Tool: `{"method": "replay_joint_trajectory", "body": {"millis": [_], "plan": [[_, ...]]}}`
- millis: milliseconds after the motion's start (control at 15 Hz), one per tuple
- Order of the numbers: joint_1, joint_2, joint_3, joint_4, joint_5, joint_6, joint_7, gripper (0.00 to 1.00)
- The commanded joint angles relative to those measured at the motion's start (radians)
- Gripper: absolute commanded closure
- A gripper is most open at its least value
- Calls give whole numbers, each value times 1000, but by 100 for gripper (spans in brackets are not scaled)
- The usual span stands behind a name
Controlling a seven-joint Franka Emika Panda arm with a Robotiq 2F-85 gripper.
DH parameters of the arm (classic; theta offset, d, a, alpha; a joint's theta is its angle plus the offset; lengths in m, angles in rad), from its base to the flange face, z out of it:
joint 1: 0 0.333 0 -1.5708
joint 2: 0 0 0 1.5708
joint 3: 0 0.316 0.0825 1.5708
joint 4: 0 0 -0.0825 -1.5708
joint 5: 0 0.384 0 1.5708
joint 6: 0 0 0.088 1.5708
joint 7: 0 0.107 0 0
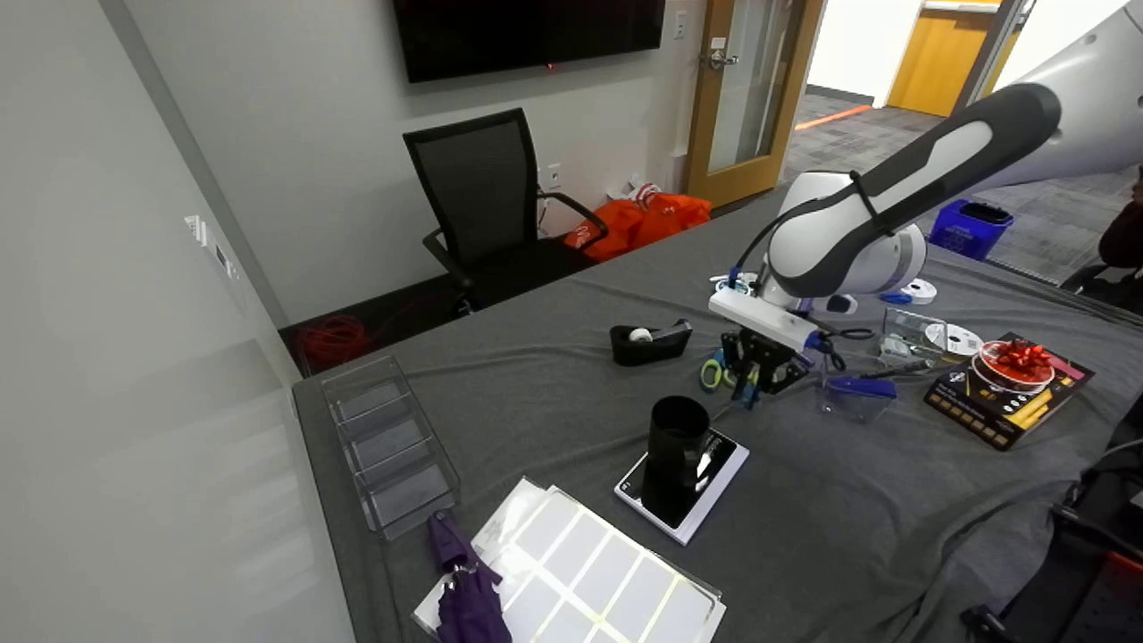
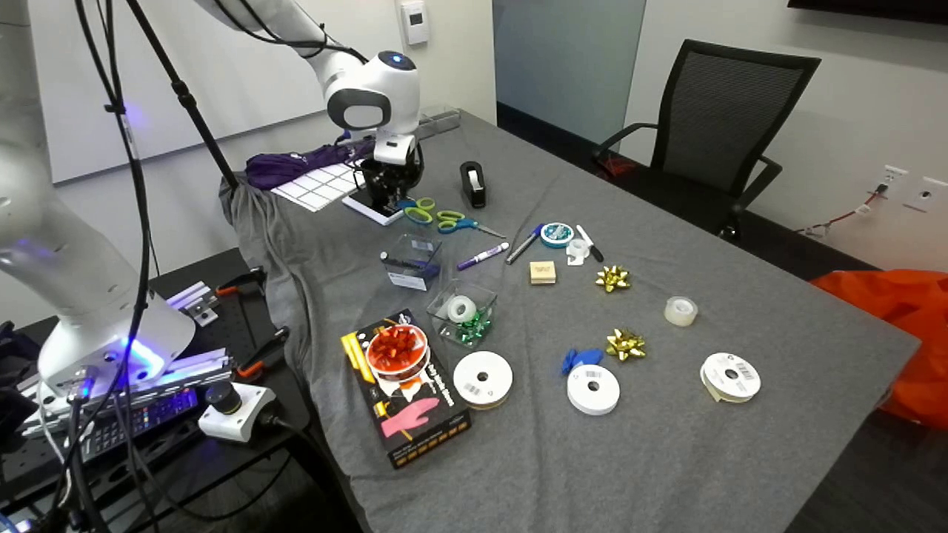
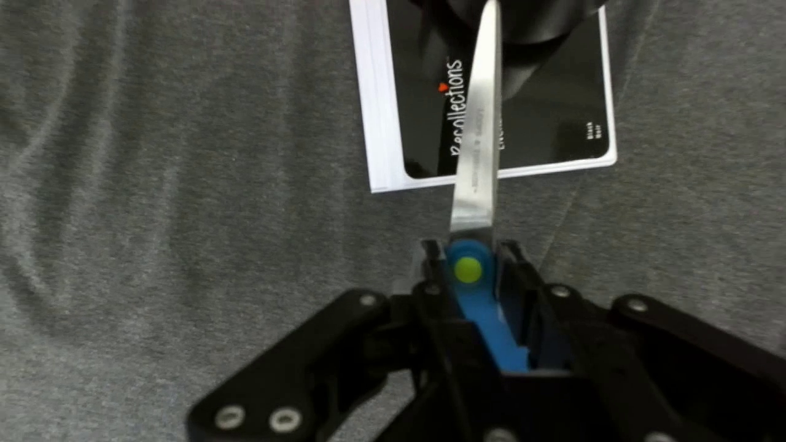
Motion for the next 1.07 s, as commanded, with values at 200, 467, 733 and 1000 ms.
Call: {"method": "replay_joint_trajectory", "body": {"millis": [200, 467, 733, 1000], "plan": [[-13, -107, -12, -17, -36, -98, -26, 94], [-6, -149, -10, -27, -61, -101, -34, 94], [44, -192, -24, -43, -191, -38, 11, 94], [117, -229, -31, -29, -402, -37, 147, 94]]}}
